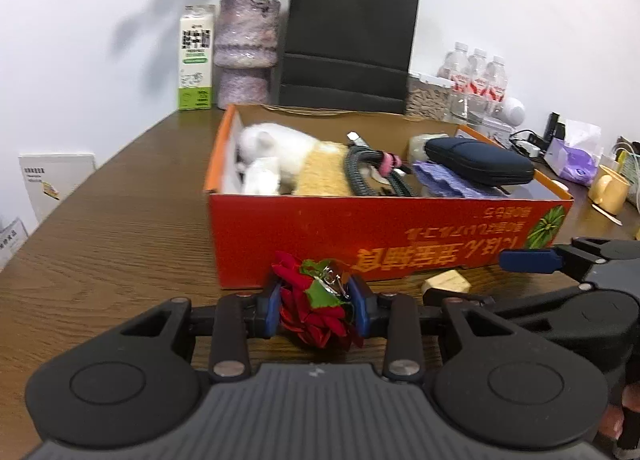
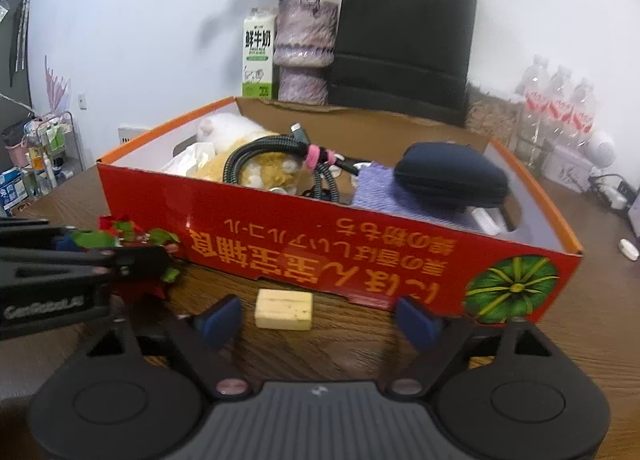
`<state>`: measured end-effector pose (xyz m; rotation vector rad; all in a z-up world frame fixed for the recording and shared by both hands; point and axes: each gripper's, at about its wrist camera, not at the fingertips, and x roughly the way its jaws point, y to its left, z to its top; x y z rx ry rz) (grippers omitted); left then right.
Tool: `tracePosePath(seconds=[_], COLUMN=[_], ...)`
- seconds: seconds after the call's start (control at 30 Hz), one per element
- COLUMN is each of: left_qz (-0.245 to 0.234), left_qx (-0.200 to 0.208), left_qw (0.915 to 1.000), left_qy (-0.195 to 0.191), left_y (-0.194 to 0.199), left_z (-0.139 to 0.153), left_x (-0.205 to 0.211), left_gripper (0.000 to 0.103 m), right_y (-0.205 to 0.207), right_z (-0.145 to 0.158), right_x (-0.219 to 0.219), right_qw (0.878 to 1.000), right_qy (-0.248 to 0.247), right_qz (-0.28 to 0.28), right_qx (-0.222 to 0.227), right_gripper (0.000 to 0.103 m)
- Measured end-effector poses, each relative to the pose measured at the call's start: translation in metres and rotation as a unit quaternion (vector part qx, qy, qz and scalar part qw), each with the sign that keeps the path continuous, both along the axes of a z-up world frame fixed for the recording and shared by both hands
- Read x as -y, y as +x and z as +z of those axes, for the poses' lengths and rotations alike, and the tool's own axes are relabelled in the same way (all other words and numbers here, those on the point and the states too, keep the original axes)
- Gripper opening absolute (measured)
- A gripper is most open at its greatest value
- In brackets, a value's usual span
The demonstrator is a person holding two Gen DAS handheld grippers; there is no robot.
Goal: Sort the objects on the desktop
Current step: 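Grasp the red flower with the left gripper while the right gripper grasps the yellow sponge, then carry the flower and sponge into the box and open both grippers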
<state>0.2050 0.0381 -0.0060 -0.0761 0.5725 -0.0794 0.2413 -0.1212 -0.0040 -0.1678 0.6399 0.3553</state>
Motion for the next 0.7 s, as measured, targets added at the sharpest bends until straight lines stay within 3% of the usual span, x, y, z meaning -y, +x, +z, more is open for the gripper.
tracePosePath(seconds=[0.13, 0.2, 0.7], left_qz=[0.007, 0.009, -0.018], left_qx=[-0.003, -0.004, 0.031], left_qw=[1.0000, 1.0000, 0.9993], left_qy=[-0.001, -0.001, -0.004], left_y=[-0.001, -0.001, -0.023], left_z=[-0.001, -0.001, 0.022], left_x=[-0.008, -0.009, -0.004], left_gripper=[0.035, 0.035, 0.035], right_y=[0.004, 0.001, -0.038], right_z=[-0.002, -0.001, 0.025], right_x=[-0.007, -0.008, 0.007], right_qw=[1.000, 1.000, 0.999], right_qy=[0.008, 0.016, 0.039], right_qz=[0.006, 0.013, 0.017], right_qx=[-0.013, -0.011, 0.022], right_gripper=[0.066, 0.030, 0.029])
